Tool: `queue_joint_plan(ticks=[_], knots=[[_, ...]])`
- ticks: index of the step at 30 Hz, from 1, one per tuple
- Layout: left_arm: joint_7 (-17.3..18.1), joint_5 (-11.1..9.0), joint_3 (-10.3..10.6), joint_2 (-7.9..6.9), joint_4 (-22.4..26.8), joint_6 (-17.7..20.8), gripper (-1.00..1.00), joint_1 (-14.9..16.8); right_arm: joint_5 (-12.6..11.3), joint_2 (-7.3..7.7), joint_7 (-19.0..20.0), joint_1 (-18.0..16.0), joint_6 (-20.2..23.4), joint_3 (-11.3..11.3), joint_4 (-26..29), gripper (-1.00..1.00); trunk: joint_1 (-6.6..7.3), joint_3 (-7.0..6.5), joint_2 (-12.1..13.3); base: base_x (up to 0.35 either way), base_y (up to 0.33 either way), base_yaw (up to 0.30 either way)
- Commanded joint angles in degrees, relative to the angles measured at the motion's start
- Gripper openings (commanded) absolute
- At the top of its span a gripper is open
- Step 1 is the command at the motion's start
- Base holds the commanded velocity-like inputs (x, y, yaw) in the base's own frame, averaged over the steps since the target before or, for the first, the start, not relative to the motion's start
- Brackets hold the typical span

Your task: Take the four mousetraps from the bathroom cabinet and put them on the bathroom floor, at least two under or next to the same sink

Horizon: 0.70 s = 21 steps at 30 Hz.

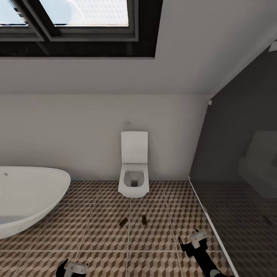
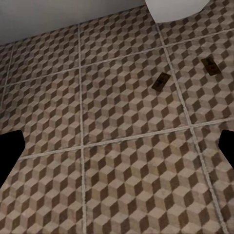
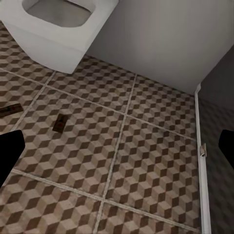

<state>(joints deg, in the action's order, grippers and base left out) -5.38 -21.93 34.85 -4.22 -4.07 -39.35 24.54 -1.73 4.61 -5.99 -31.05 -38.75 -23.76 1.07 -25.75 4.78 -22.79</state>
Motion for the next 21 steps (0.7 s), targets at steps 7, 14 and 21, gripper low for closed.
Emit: queue_joint_plan(ticks=[7,14,21], knots=[[-0.40,-0.05,0.49,0.53,-0.15,-0.20,1.00,0.07,-0.14,-0.16,-0.31,-0.06,-0.10,-0.50,-0.02,1.00,-0.03,0.13,-0.13,0.000,0.000,0.000],[-0.46,-0.05,0.49,0.67,-0.15,-0.15,1.00,0.07,-0.17,-0.28,-0.11,-0.05,0.21,-0.50,-0.02,1.00,-0.03,0.13,-0.13,0.000,0.000,0.000],[-0.61,-0.05,0.49,0.75,-0.15,-0.05,1.00,0.07,-0.20,-0.63,-0.04,1.68,1.23,-0.46,-0.09,1.00,-0.03,0.13,-0.13,0.000,0.000,0.000]])
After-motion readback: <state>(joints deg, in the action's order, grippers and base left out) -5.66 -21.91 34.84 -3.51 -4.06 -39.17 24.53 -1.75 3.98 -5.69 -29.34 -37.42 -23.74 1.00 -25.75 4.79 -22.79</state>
